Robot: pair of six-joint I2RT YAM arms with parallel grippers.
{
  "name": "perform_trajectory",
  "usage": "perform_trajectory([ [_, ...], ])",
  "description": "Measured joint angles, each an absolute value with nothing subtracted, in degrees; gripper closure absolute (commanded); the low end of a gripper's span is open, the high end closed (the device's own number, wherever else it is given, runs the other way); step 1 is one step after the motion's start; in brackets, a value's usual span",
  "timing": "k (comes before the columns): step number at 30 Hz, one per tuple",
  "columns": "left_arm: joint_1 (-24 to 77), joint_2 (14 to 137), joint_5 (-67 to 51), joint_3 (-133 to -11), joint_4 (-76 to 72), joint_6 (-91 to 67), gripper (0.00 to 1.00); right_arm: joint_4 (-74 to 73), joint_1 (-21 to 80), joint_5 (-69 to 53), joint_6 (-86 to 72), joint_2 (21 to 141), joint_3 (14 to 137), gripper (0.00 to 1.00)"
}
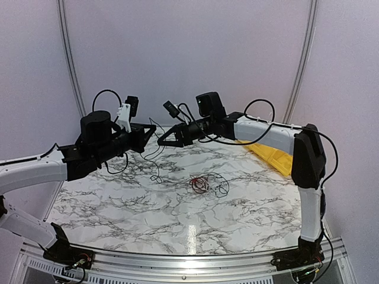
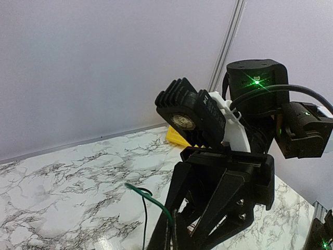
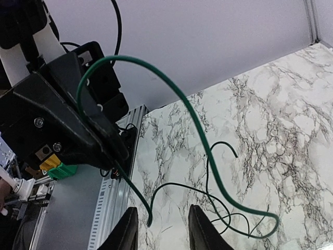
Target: Untangle the cables
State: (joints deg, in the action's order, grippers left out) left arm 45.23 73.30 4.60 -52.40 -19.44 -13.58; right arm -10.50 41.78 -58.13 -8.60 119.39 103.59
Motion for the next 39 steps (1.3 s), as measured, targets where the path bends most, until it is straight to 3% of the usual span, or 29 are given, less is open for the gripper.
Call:
perform_trajectory([
  [3, 45.32, 73.30, 4.60, -52.40, -19.44, -13.39, 1.00, -10.17, 42.02, -60.27, -9.04, 120.88, 104.99, 0.70],
  [8, 45.45, 73.30, 4.62, -52.40, -19.44, -12.93, 1.00, -10.61, 43.24, -61.65, -9.15, 122.72, 105.47, 0.99],
  [11, 45.50, 73.30, 4.95, -52.34, -19.44, -12.60, 0.98, -11.40, 43.35, -61.45, -8.71, 123.15, 105.60, 1.00],
  [12, 45.50, 73.30, 5.10, -52.25, -19.44, -12.51, 0.88, -11.68, 43.31, -61.34, -8.38, 123.13, 105.62, 1.00],
  [14, 45.50, 73.30, 5.58, -52.21, -19.42, -11.99, 0.60, -12.82, 42.96, -60.95, -6.83, 123.09, 105.91, 1.00],
  [15, 45.50, 73.30, 5.85, -52.12, -19.40, -11.75, 0.50, -13.63, 42.65, -60.49, -5.56, 122.93, 105.97, 1.00],
  [17, 45.52, 73.17, 7.11, -51.86, -19.44, -11.66, 0.42, -16.75, 41.71, -59.11, -2.57, 122.15, 105.97, 1.00],
  [27, 45.76, 72.60, 12.71, -51.24, -19.46, -11.35, 0.38, -29.50, 28.58, -51.18, 10.46, 111.57, 108.66, 1.00],
  [39, 46.65, 72.60, 13.21, -51.24, -19.46, -11.33, 0.37, -34.61, 13.41, -42.70, 17.19, 107.66, 111.85, 1.00],
])
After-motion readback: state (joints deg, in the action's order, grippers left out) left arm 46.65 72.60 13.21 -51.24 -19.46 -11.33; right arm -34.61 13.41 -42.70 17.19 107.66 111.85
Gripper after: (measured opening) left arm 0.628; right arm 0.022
